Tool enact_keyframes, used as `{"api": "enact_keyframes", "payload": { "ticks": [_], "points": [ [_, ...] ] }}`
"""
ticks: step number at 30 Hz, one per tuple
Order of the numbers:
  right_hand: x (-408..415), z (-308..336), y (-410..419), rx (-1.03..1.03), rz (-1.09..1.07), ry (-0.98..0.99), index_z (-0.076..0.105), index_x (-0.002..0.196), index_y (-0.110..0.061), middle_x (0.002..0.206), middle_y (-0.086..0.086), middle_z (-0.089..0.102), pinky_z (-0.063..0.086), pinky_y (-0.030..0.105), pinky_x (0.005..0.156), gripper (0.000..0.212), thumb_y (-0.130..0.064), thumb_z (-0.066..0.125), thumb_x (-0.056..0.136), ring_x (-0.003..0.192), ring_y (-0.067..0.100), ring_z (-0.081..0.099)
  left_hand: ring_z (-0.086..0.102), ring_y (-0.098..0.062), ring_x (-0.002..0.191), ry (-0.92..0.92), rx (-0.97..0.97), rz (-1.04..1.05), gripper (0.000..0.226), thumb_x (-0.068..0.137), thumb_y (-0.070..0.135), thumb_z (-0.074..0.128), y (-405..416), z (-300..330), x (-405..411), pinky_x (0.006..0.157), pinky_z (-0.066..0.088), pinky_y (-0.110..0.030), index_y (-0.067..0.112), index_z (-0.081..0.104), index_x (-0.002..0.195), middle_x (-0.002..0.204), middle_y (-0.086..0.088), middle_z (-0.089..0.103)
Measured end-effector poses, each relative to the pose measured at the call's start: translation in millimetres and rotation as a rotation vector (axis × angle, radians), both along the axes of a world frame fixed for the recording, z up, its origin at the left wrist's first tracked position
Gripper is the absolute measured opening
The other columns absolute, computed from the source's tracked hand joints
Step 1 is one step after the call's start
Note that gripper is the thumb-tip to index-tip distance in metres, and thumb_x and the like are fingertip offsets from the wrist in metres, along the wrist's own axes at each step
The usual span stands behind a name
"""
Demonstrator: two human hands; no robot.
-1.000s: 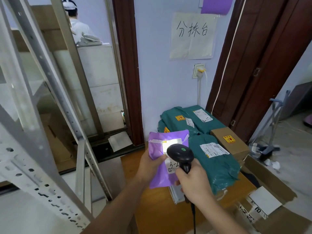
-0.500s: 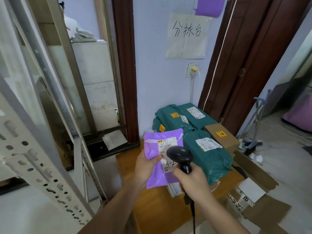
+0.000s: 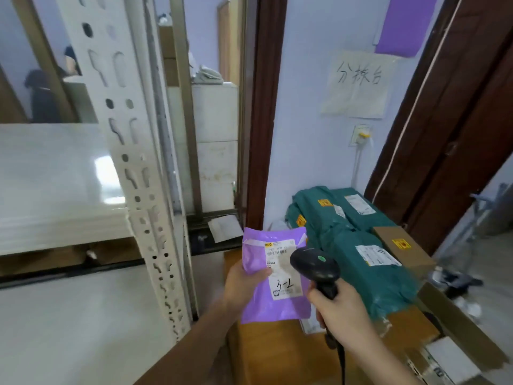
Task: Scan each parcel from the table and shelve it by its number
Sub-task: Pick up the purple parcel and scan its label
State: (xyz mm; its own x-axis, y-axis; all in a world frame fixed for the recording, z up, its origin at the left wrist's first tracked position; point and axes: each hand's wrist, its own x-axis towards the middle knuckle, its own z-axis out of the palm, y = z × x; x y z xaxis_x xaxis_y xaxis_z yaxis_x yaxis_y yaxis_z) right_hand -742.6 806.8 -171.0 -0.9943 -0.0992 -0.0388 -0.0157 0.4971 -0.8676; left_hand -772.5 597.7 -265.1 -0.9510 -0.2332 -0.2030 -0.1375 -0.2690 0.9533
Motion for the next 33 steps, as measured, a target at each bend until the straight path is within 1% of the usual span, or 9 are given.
{"api": "enact_keyframes", "payload": {
  "ticks": [3,6,8,10,12,16,20,23,33],
  "points": [
    [11.8,5.3,-4.4,0.023,0.166,-0.010,0.058,0.058,-0.015,0.050,0.014,0.059,0.048,0.033,0.058,0.025,-0.025,0.069,0.079,0.047,0.020,0.056,0.075,-0.040,0.108,0.033,0.010,0.038,0.041,0.081,0.006,0.086,-10.9,1.9,40.4,0.096,0.060,-0.055,0.002,0.073,0.120,0.116,-0.019,0.077],
    [29.2,9.8,-12.5,-0.004,0.375,-0.059,0.055,0.051,-0.011,0.040,0.010,0.054,0.043,0.029,0.051,0.039,-0.009,0.067,0.089,0.038,0.019,0.052,0.073,-0.043,0.111,0.036,0.012,0.073,0.041,0.084,0.004,0.085,-21.9,5.5,93.9,0.099,0.057,-0.059,0.002,0.071,0.123,0.119,-0.021,0.076],
    [45.3,10.0,-23.0,-0.015,0.513,-0.088,0.060,0.054,-0.012,0.043,0.012,0.055,0.047,0.034,0.054,0.037,-0.011,0.069,0.090,0.041,0.022,0.054,0.074,-0.042,0.109,0.017,0.001,0.106,0.037,0.088,0.002,0.080,-28.5,9.2,135.2,0.095,0.060,-0.055,0.002,0.070,0.123,0.119,-0.021,0.076],
    [63.7,8.1,-39.9,-0.017,0.626,-0.088,0.066,0.064,-0.013,0.048,0.019,0.056,0.052,0.047,0.061,0.025,-0.014,0.071,0.089,0.046,0.024,0.057,0.074,-0.042,0.107,0.002,0.010,0.180,0.035,0.088,0.000,0.077,-40.0,11.6,176.1,0.088,0.062,-0.048,0.000,0.069,0.122,0.117,-0.023,0.076],
    [85.9,5.9,-60.9,0.000,0.718,-0.069,0.069,0.072,-0.010,0.054,0.021,0.059,0.053,0.050,0.067,0.017,-0.017,0.073,0.087,0.051,0.027,0.061,0.075,-0.039,0.107,-0.012,-0.011,0.276,0.035,0.089,0.003,0.078,-54.6,15.0,216.9,0.089,0.062,-0.047,0.001,0.068,0.123,0.116,-0.020,0.077],
    [130.7,8.9,-114.3,-0.008,0.855,-0.061,0.068,0.069,-0.016,0.049,-0.001,0.062,0.057,0.049,0.078,0.017,-0.017,0.076,0.084,0.051,0.012,0.061,0.072,-0.044,0.112,0.055,-0.010,0.518,0.044,0.084,0.012,0.084,-91.4,19.2,293.7,0.103,0.054,-0.062,0.003,0.071,0.125,0.122,-0.024,0.074],
    [178.3,21.6,-177.5,0.013,0.929,-0.062,0.071,0.069,-0.008,0.054,0.010,0.067,0.058,0.045,0.072,0.019,-0.023,0.078,0.079,0.055,0.023,0.068,0.074,-0.043,0.108,0.093,-0.019,0.747,0.049,0.076,0.014,0.085,-138.0,32.9,369.1,0.092,0.060,-0.052,0.000,0.072,0.122,0.119,-0.024,0.075],
    [216.8,36.8,-231.2,-0.012,1.018,-0.056,0.071,0.070,-0.002,0.050,0.016,0.064,0.055,0.040,0.059,0.020,-0.017,0.074,0.083,0.045,0.025,0.061,0.073,-0.045,0.109,0.142,-0.041,0.848,0.048,0.076,0.011,0.084,-180.1,44.6,424.7,0.094,0.060,-0.053,-0.001,0.072,0.122,0.118,-0.025,0.075],
    [377.3,84.7,-421.5,-0.168,1.280,-0.024,0.064,0.081,-0.003,0.049,0.008,0.058,0.049,0.033,0.053,0.016,-0.016,0.065,0.089,0.044,0.020,0.054,0.074,-0.042,0.109,0.169,-0.159,1.069,0.046,0.079,0.014,0.084,-322.3,110.7,611.9,0.099,0.057,-0.058,0.005,0.073,0.122,0.120,-0.020,0.076]
  ]
}}
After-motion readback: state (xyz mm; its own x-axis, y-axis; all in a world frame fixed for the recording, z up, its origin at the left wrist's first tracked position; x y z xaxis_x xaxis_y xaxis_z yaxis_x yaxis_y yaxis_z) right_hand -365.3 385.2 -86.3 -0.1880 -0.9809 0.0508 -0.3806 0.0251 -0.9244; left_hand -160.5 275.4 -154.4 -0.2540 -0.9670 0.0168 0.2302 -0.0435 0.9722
